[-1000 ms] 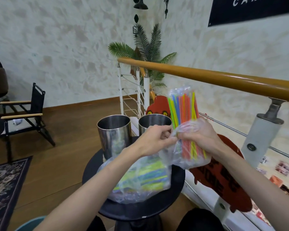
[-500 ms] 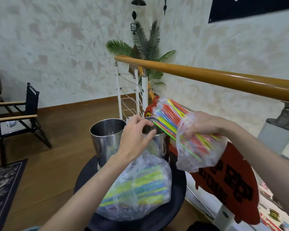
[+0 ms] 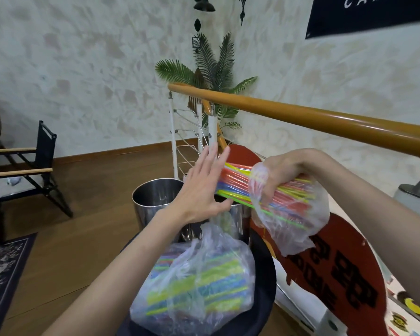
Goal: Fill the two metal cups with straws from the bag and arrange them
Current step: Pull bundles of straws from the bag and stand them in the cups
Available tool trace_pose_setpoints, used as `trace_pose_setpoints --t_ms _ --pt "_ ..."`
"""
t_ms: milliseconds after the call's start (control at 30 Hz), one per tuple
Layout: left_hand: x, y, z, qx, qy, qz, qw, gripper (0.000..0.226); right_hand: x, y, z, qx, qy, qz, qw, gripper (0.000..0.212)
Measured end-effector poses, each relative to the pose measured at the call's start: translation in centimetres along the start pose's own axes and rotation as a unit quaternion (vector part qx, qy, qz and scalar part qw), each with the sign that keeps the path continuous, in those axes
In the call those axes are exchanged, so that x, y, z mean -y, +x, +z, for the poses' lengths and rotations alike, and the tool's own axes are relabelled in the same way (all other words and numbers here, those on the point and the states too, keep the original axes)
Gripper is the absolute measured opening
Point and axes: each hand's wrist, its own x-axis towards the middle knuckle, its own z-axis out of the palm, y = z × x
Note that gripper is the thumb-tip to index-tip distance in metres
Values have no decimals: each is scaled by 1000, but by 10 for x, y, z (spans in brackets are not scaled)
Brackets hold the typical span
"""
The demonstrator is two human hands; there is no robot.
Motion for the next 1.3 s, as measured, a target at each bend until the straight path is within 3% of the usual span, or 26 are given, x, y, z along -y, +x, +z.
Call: trace_pose_setpoints --t_ms 167,233,367,667,733,833,900,1033,1133,1300 --pt "7 23 -11 131 84 29 987 104 3 1 3 -25 -13 -12 1000 76" --pt "10 25 -10 164 104 19 981 100 4 -4 4 -35 -11 -30 999 65" --pt "9 26 -8 170 104 6 980 97 6 -10 -1 -38 -19 -72 996 40" --pt "7 16 -1 241 63 -56 967 86 19 3 -24 -25 -81 -108 991 38" --pt "7 14 3 249 64 -60 965 83 30 7 -29 -27 -92 -100 990 42" --pt "5 14 2 273 79 -71 956 79 46 18 -39 -32 -124 -91 988 82" --pt "6 15 2 286 79 -75 952 73 52 24 -44 -42 -132 -89 986 92" --pt "14 12 3 228 77 -64 968 79 49 25 -46 -54 -128 -91 986 75" --pt "16 7 4 170 113 -42 978 82 45 30 -41 -48 -127 -79 988 94" --pt "16 4 5 131 107 -46 985 72 55 30 -42 -26 -147 -65 987 106"
